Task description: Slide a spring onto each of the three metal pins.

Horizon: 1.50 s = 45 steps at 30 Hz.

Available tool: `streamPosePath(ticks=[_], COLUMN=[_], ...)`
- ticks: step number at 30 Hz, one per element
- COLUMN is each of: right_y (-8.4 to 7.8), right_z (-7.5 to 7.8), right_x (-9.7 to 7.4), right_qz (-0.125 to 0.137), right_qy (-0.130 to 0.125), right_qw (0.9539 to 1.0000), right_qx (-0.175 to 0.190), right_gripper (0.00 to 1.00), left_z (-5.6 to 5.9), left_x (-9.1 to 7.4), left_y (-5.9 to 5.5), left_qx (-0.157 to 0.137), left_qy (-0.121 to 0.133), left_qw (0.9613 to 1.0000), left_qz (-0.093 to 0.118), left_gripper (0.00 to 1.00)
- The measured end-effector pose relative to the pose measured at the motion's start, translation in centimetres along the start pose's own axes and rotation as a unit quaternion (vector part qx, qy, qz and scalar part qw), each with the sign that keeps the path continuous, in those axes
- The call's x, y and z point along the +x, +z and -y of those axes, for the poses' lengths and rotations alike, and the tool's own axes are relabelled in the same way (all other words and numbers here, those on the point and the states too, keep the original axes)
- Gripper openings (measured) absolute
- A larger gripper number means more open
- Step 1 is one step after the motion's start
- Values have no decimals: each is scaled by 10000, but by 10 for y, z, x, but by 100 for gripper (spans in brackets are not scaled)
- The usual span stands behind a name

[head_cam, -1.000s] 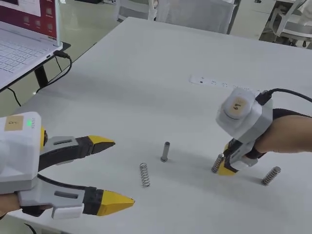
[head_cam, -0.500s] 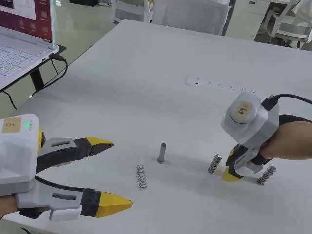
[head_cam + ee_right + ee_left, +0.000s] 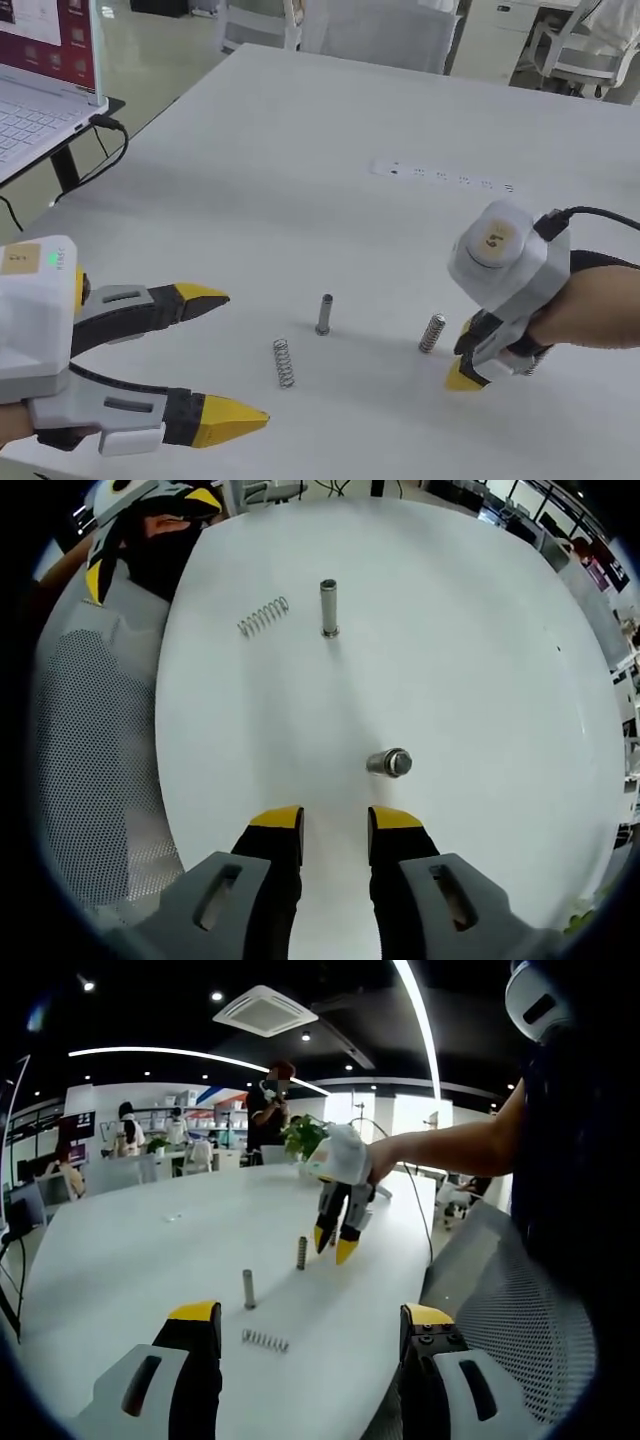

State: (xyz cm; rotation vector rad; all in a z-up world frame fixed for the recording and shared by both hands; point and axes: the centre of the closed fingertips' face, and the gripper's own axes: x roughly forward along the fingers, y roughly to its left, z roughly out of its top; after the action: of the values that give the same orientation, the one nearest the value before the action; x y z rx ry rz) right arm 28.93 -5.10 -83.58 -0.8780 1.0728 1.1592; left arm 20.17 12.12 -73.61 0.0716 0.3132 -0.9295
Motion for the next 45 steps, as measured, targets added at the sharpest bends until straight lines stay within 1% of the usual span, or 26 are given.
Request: streamPosePath(ticks=[5, 8, 15, 21, 23, 26, 29, 32, 37, 39, 43, 45], right_y=[4, 12, 32, 47, 52, 63, 73, 86, 103, 108, 120, 124], right_z=[-12, -23, -44, -56, -58, -60, -61, -64, -68, -71, -75, -78], right_x=[0, 1, 8, 12, 14, 16, 19, 21, 24, 25, 30, 33], right_qz=[39, 138, 319, 428, 450, 530, 622, 756, 893, 928, 1006, 1025], right_qy=[81, 173, 333, 424, 429, 354, 327, 351, 351, 388, 328, 336], right_qw=[9999, 9997, 9989, 9982, 9981, 9980, 9975, 9965, 9954, 9949, 9944, 9941], right_qx=[48, 61, 91, 48, 21, -55, -51, -9, 31, 67, 43, 60], right_gripper=[24, 24, 24, 24, 24, 23, 23, 23, 24, 24, 23, 24], left_z=[0, 0, 1, 2, 3, 3, 4, 4, 3, 3, 3, 3], left_x=[0, 0, -1, -4, -5, -6, -6, -7, -8, -8, -7, -7], left_y=[0, 0, 0, -1, -1, -2, -3, -3, -3, -3, -3, -4], left_qx=[6, 14, 36, 50, 47, 47, 52, 43, 41, 42, 42, 41], left_qy=[-15, -24, -30, -8, -2, 5, 12, 17, 32, 35, 33, 28], left_qw=[10000, 10000, 10000, 10000, 10000, 10000, 10000, 10000, 10000, 10000, 10000, 10000], left_qz=[1, 2, -6, -8, -4, -7, -16, -23, -25, -23, -29, -31], left_gripper=[69, 68, 68, 68, 68, 68, 68, 68, 67, 67, 67, 67])
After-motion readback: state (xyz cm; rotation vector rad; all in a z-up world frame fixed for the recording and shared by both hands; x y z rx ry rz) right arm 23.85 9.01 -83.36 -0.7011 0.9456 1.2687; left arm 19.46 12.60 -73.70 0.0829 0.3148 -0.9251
